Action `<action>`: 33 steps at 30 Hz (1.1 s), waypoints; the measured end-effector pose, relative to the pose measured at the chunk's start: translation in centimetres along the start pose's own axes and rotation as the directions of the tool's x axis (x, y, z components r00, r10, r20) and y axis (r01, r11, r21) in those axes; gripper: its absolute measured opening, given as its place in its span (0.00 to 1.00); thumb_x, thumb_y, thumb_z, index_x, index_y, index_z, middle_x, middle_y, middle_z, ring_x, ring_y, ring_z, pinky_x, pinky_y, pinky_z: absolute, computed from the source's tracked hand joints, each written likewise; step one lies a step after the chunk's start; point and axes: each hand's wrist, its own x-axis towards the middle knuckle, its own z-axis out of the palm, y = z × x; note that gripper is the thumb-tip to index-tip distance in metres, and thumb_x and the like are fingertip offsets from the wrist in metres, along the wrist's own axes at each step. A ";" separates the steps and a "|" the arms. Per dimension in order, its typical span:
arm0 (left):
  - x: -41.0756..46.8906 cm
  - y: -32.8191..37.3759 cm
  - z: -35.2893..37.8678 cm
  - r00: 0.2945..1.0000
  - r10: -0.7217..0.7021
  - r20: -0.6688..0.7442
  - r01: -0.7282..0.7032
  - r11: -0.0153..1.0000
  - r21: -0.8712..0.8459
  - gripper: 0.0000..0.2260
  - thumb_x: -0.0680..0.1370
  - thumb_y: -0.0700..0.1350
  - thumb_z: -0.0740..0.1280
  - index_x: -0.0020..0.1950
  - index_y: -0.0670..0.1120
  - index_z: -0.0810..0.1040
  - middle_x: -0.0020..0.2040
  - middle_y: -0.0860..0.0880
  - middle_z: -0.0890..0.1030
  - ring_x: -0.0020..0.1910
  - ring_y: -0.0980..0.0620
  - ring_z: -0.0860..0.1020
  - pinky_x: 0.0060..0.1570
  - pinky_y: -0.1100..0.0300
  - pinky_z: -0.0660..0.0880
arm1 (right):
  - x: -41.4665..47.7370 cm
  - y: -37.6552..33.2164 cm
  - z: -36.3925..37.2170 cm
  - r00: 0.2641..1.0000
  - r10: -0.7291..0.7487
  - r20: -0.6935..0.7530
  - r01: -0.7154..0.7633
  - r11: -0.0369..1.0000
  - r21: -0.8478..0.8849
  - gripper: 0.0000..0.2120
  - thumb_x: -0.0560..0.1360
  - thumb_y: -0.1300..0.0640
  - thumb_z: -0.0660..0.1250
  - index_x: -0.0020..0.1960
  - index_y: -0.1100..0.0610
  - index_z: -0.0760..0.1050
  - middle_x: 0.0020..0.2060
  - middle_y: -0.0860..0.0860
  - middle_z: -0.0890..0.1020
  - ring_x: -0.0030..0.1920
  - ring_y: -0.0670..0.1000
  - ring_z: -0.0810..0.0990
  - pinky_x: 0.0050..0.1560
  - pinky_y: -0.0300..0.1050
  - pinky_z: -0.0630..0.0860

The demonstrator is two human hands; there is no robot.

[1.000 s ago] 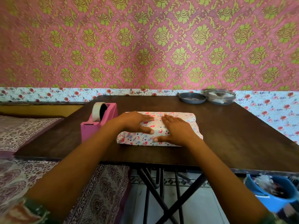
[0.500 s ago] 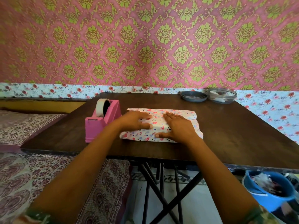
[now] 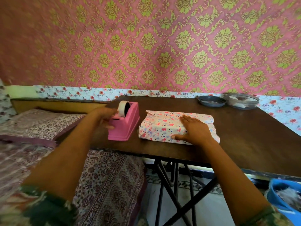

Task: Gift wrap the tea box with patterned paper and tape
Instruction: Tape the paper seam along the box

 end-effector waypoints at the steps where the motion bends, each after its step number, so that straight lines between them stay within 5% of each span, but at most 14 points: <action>1: -0.1 0.0 0.1 1.000 -0.003 0.000 0.003 1.000 -0.024 0.10 0.79 0.46 0.62 0.52 0.40 0.69 0.42 0.45 0.71 0.38 0.48 0.72 0.20 0.60 0.75 | 0.0 0.0 0.0 1.000 0.001 0.001 -0.001 1.000 -0.001 0.45 0.70 0.31 0.58 0.77 0.53 0.46 0.76 0.50 0.51 0.75 0.53 0.54 0.73 0.50 0.55; 6: -0.8 0.8 0.0 0.999 -0.039 0.032 0.041 0.998 -0.056 0.07 0.79 0.44 0.63 0.47 0.41 0.70 0.45 0.44 0.70 0.44 0.44 0.73 0.26 0.52 0.78 | 0.1 0.0 0.0 1.000 0.003 -0.002 -0.003 1.000 -0.001 0.45 0.70 0.31 0.58 0.77 0.53 0.46 0.76 0.50 0.51 0.75 0.52 0.54 0.73 0.50 0.56; 11: -1.1 1.0 0.2 0.998 -0.050 0.025 0.055 0.978 -0.204 0.10 0.79 0.46 0.62 0.55 0.42 0.69 0.45 0.45 0.70 0.48 0.44 0.71 0.29 0.47 0.78 | 0.1 0.1 0.1 1.000 -0.002 -0.012 0.002 1.000 -0.003 0.45 0.70 0.30 0.58 0.77 0.53 0.46 0.76 0.50 0.51 0.75 0.52 0.54 0.73 0.50 0.55; 18: -0.6 0.8 0.9 0.998 -0.030 -0.047 0.002 0.870 -0.494 0.16 0.79 0.49 0.61 0.64 0.42 0.70 0.63 0.43 0.70 0.67 0.41 0.66 0.56 0.36 0.71 | 0.1 0.0 0.3 0.999 -0.008 -0.046 0.007 1.000 -0.006 0.45 0.70 0.30 0.58 0.77 0.54 0.47 0.76 0.51 0.52 0.75 0.52 0.55 0.72 0.49 0.56; 21: -0.5 0.5 0.9 0.999 -0.003 -0.047 -0.025 0.818 -0.575 0.10 0.79 0.49 0.60 0.50 0.44 0.76 0.56 0.46 0.74 0.66 0.41 0.67 0.58 0.31 0.67 | 0.1 0.1 0.3 0.999 -0.007 -0.046 0.007 1.000 -0.004 0.45 0.70 0.30 0.58 0.77 0.54 0.48 0.76 0.51 0.52 0.75 0.52 0.55 0.72 0.49 0.56; 24: -0.6 -0.6 1.4 0.993 0.037 -0.114 -0.101 0.769 -0.631 0.08 0.78 0.48 0.64 0.44 0.44 0.76 0.47 0.48 0.76 0.61 0.42 0.71 0.54 0.35 0.72 | 0.1 0.1 0.4 0.999 -0.005 -0.044 0.005 1.000 -0.001 0.45 0.70 0.30 0.58 0.77 0.54 0.47 0.76 0.51 0.52 0.75 0.52 0.55 0.73 0.49 0.55; 28: -0.9 -2.9 2.6 0.975 0.053 -0.217 -0.186 0.729 -0.658 0.12 0.75 0.44 0.68 0.56 0.41 0.76 0.57 0.44 0.77 0.57 0.45 0.75 0.48 0.47 0.76 | 0.0 0.0 0.3 0.999 -0.002 -0.043 0.001 1.000 -0.006 0.45 0.70 0.30 0.58 0.77 0.53 0.47 0.76 0.50 0.52 0.75 0.52 0.55 0.73 0.49 0.55; 31: -1.1 -4.5 3.0 0.967 0.061 -0.247 -0.212 0.728 -0.652 0.05 0.75 0.43 0.68 0.46 0.42 0.76 0.51 0.45 0.78 0.53 0.46 0.76 0.54 0.50 0.76 | -0.1 -0.1 0.2 0.999 0.005 -0.039 -0.006 1.000 -0.008 0.45 0.70 0.30 0.58 0.77 0.53 0.47 0.76 0.50 0.52 0.75 0.52 0.55 0.72 0.49 0.56; 33: -1.4 -5.0 3.0 0.963 0.081 -0.255 -0.227 0.755 -0.615 0.06 0.75 0.43 0.68 0.39 0.46 0.75 0.44 0.47 0.79 0.46 0.49 0.76 0.49 0.54 0.75 | -0.1 -0.2 0.3 0.999 0.011 -0.042 -0.011 1.000 -0.007 0.45 0.70 0.30 0.58 0.77 0.53 0.48 0.76 0.50 0.52 0.75 0.52 0.55 0.73 0.49 0.56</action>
